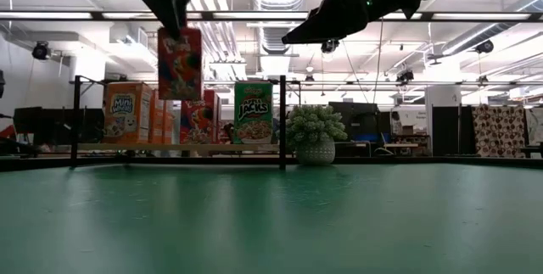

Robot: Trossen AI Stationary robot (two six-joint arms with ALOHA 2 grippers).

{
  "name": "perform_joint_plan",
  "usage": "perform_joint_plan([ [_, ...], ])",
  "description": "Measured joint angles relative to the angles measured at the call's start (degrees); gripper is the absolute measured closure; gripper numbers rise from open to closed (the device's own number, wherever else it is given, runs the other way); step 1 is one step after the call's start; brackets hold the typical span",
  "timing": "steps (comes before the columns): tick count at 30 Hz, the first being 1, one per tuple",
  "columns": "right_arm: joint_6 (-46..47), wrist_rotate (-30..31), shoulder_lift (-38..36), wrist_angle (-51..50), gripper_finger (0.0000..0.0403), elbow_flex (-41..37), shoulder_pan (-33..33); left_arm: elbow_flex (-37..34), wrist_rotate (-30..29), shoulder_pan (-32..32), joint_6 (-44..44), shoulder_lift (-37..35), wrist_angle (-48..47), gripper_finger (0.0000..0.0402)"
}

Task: Stack cereal on shelf
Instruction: Put the red cereal box on the shelf aligned with the other red cereal box

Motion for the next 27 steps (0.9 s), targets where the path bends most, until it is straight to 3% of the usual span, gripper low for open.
perform_joint_plan([
  [6,0.0,0.0,0.02,-0.21,0.0131,0.0,0.01,-0.15,12.97,11.87,12.45,0.89,5.05,0.0237],
  [11,-0.19,0.01,0.02,-0.21,0.0131,0.0,-0.01,-0.21,18.53,19.13,20.73,2.52,6.01,0.0237],
  [18,-0.76,0.02,0.02,-0.21,0.0131,0.0,-0.02,-0.24,20.11,24.57,27.0,6.11,7.3,0.0237],
  [27,-0.42,0.04,0.02,-0.77,0.0131,0.0,-0.02,-0.28,20.56,26.22,29.72,11.21,6.84,0.0237],
])
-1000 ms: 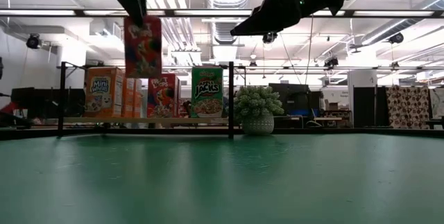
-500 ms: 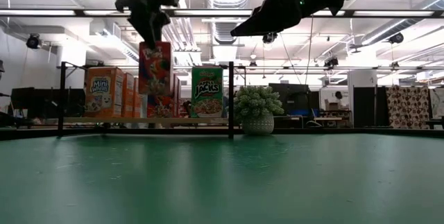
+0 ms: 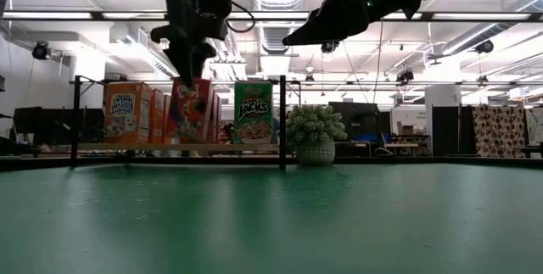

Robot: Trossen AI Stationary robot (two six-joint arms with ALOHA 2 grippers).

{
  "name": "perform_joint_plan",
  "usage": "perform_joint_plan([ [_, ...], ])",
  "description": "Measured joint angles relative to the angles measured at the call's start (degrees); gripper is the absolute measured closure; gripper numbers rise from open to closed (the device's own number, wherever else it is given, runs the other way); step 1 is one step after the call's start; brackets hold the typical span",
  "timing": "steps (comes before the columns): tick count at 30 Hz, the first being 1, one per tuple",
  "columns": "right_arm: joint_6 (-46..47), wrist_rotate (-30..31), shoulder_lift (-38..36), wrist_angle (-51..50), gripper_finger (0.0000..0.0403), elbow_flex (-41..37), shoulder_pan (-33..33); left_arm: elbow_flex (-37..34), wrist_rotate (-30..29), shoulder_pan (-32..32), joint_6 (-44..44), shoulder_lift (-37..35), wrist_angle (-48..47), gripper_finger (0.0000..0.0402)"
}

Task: Stack cereal on shelf
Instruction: Put the red cereal box on the shelf aligned with the other red cereal box

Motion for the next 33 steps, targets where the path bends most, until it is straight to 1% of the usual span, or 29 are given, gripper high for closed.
perform_joint_plan([
  [7,0.04,0.02,0.0,-0.08,0.0131,0.0,0.0,0.0,0.3,0.24,0.74,0.95,0.01,0.0237],
  [12,0.04,0.04,0.02,-0.12,0.0131,0.0,0.0,0.04,2.49,0.74,0.68,0.79,0.37,0.0237],
  [33,0.07,0.07,0.02,-0.52,0.0131,0.0,0.0,-0.03,1.92,1.84,0.31,0.77,1.27,0.0237],
])
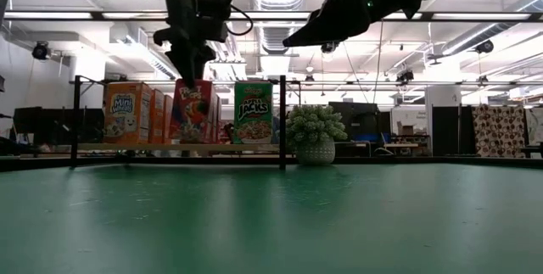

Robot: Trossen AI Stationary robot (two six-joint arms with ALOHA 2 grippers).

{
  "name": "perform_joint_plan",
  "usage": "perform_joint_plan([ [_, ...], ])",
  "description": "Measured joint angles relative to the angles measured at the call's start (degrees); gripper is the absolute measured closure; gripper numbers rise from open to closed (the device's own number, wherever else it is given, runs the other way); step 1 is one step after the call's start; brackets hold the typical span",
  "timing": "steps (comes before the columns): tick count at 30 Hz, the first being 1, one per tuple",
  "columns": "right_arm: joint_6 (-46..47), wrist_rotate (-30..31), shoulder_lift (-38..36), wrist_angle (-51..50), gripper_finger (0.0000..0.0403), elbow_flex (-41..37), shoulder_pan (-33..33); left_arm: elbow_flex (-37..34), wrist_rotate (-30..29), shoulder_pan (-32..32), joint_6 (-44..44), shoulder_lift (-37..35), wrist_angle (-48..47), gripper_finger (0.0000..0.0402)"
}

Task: Stack cereal on shelf
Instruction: Put the red cereal box on the shelf aligned with the other red cereal box

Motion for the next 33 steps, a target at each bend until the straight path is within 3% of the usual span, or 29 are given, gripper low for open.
perform_joint_plan([
  [10,0.0,0.0,0.0,0.0,0.0131,0.0,0.0,-0.14,-1.46,-0.02,-0.02,-0.06,-0.26,0.0234],
  [22,0.0,0.02,0.0,0.0,0.0131,0.0,0.0,0.32,-1.51,-0.06,-0.02,-0.07,-0.43,0.0179],
  [27,0.0,0.02,-0.02,0.0,0.0131,0.0,0.0,3.95,-1.57,-0.92,-1.54,-0.11,-3.87,0.0178],
  [33,0.4,0.02,-0.04,0.0,0.0131,0.0,0.0,11.43,-1.55,-3.26,-10.28,-0.42,-10.11,0.0178],
])
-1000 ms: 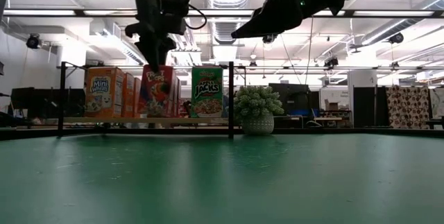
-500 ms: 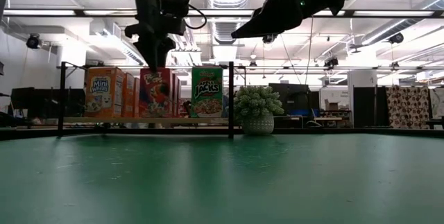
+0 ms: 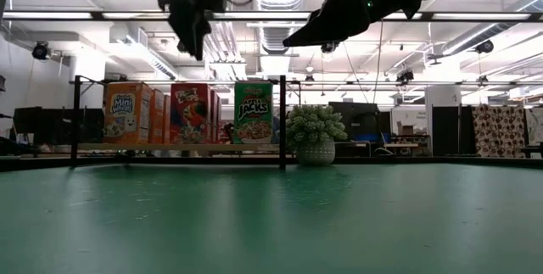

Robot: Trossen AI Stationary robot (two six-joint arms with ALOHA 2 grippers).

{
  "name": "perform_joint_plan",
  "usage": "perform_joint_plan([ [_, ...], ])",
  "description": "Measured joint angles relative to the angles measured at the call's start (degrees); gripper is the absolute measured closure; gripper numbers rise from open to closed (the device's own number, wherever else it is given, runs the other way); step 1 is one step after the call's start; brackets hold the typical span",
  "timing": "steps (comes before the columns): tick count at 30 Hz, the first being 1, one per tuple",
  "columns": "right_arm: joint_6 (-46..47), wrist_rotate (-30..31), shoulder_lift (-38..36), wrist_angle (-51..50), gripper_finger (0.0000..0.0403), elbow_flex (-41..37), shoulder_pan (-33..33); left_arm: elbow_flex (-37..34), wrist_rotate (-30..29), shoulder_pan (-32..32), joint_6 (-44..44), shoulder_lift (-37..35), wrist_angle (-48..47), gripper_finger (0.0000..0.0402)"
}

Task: Stack cereal on shelf
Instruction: Put the red cereal box on the shelf aligned with the other red cereal box

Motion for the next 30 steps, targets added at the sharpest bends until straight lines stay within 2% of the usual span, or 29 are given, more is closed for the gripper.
perform_joint_plan([
  [3,0.37,0.0,0.0,0.0,0.0131,0.0,0.0,0.73,0.0,-2.47,-3.41,-1.6,-0.88,0.0189],
  [6,0.76,0.0,0.0,0.0,0.0131,0.0,0.02,-1.52,-0.48,-5.49,-4.34,-4.05,-0.34,0.0217],
  [11,0.84,-0.01,-0.04,-0.02,0.0131,0.0,0.0,-11.42,-7.32,-8.76,-6.92,-9.2,3.79,0.0285],
  [16,0.87,-0.02,-0.04,-0.02,0.0131,0.0,0.02,-22.98,-9.37,-8.51,-7.6,-14.09,10.3,0.0354],
  [20,0.84,-0.02,-0.06,0.0,0.0131,0.0,0.01,-29.14,-13.22,-8.23,-6.34,-16.34,16.38,0.0393],
  [23,0.74,-0.02,-0.07,0.07,0.0131,0.0,0.0,-31.45,-15.96,-7.99,-5.51,-16.41,18.03,0.0399],
  [30,0.66,-0.01,-0.07,0.46,0.0131,0.0,0.01,-32.93,-16.48,-6.74,-5.42,-16.36,20.55,0.0401],
])
